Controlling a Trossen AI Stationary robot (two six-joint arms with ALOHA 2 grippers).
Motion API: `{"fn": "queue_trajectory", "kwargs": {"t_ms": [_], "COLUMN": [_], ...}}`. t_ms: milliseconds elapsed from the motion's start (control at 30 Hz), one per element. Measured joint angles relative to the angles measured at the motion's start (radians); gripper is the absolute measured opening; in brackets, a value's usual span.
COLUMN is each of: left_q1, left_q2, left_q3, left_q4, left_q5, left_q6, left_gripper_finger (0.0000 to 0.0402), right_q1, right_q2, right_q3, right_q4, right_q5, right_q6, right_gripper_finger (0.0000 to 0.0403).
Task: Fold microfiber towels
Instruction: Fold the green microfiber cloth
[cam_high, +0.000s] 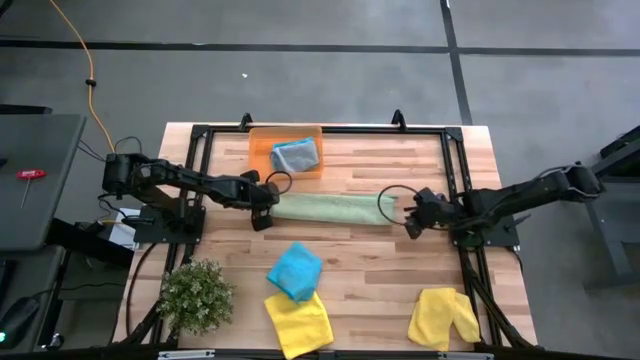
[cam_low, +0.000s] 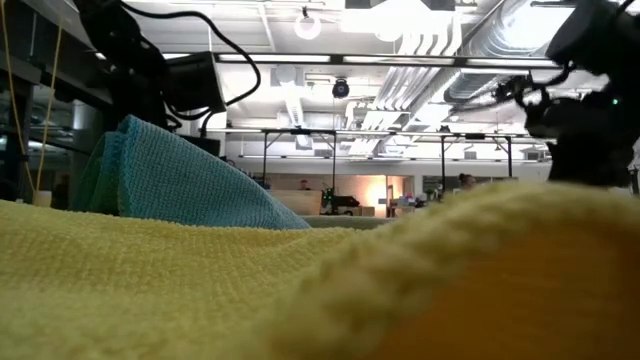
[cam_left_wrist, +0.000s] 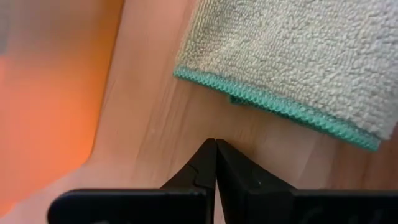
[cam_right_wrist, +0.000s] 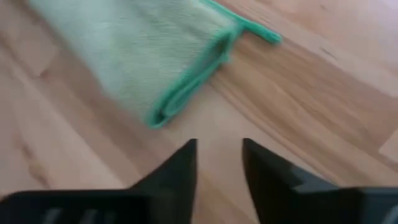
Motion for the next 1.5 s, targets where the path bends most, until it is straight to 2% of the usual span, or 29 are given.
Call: {"fn": "queue_trajectory", "kwargs": {"t_ms": [100, 200, 367, 633, 900, 1200, 1500], "left_q1": [-0.006, -0.007, -0.007, -0.007, -0.007, -0.007, -0.008], "left_q2": [-0.004, -0.004, -0.004, -0.004, -0.004, -0.004, -0.004], "left_q3": [-0.001, -0.001, -0.001, -0.001, -0.001, -0.001, -0.002], "left_q4": [-0.001, -0.006, -0.009, -0.013, -0.018, -0.014, -0.007], "left_q5": [-0.004, -0.006, -0.005, 0.007, 0.008, 0.008, 0.004], "left_q6": [0.0, 0.0, -0.001, 0.0, -0.002, -0.008, -0.029], "left_gripper_finger": [0.0, 0.0, 0.0, 0.0, 0.0, 0.0, 0.0], "right_q1": [-0.039, -0.072, -0.119, -0.135, -0.136, -0.135, -0.135], "right_q2": [0.001, 0.002, 0.002, 0.025, 0.156, 0.333, 0.492], "right_q3": [-0.028, -0.077, -0.161, -0.248, -0.246, -0.181, -0.085], "right_q4": [0.056, 0.19, 0.402, 0.587, 0.73, 0.784, 0.786], "right_q5": [-0.015, -0.015, -0.07, -0.062, -0.05, 0.0, 0.031], "right_q6": [0.054, 0.085, 0.115, 0.257, 0.279, 0.3, 0.209], "right_gripper_finger": [0.0176, 0.0234, 0.0285, 0.0291, 0.0291, 0.0291, 0.0291]}}
